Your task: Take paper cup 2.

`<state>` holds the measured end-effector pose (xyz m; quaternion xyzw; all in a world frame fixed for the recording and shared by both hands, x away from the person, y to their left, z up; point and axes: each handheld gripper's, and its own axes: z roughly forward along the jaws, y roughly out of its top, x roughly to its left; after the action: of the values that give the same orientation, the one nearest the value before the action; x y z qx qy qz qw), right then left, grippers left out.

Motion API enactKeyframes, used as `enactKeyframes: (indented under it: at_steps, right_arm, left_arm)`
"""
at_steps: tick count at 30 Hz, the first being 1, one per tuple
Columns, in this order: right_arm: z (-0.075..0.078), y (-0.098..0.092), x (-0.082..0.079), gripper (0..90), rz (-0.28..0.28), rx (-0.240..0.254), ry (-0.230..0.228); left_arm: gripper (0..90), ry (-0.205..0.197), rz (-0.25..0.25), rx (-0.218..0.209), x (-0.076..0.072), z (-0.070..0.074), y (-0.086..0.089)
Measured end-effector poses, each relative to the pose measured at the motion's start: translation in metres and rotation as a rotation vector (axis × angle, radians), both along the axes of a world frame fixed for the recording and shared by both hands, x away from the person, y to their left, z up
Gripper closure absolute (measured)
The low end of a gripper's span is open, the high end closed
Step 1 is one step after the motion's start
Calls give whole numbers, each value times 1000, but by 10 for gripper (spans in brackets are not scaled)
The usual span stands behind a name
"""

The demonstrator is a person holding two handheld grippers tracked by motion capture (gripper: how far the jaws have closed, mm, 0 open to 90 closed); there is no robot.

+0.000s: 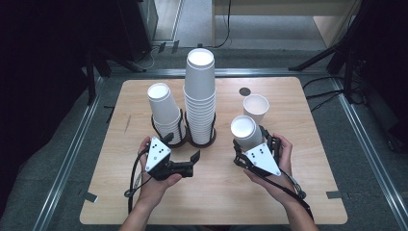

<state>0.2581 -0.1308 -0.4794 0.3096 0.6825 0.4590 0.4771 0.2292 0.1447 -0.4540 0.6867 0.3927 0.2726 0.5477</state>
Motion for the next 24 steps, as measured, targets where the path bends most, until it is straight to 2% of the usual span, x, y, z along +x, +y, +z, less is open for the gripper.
enactKeyframes:
  at_steps: [4, 9, 19, 24]
  right_arm:
    - [-5, 4, -1, 142, -6, -58, -27]
    - [-10, 7, -2, 141, -11, -134, -64]
    - [-23, 12, -2, 140, -28, -284, -139]
    - [-29, 16, -3, 139, -18, -341, -155]
  left_arm:
    - [0, 9, -24, 8, 0, 1, -1]
    - [0, 22, -40, -10, 0, 2, -1]
    - [0, 47, -90, 9, 1, 3, -3]
    - [0, 65, -110, 13, 0, 4, -6]
